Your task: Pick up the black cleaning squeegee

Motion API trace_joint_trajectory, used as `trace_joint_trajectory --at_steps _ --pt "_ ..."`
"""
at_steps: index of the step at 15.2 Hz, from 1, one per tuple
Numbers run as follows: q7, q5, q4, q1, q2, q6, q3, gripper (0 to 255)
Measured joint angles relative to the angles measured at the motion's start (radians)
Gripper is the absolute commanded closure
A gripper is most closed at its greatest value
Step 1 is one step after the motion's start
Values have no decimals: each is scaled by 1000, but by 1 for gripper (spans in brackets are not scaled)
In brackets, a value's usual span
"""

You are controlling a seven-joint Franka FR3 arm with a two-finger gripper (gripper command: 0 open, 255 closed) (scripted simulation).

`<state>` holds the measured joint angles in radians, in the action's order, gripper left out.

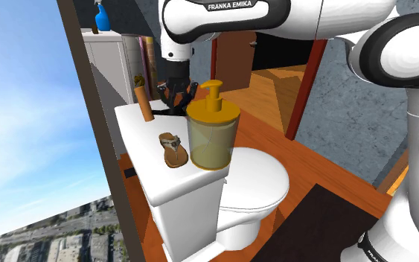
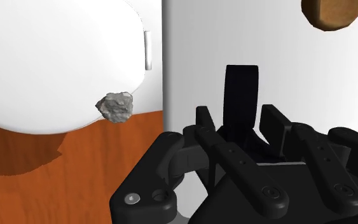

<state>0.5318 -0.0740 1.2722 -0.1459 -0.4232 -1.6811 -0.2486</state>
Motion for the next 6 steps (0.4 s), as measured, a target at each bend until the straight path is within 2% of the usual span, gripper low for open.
trace_joint_trajectory --at_steps 6 --pt "3 -4 -103 -10 -15 87 -1 255"
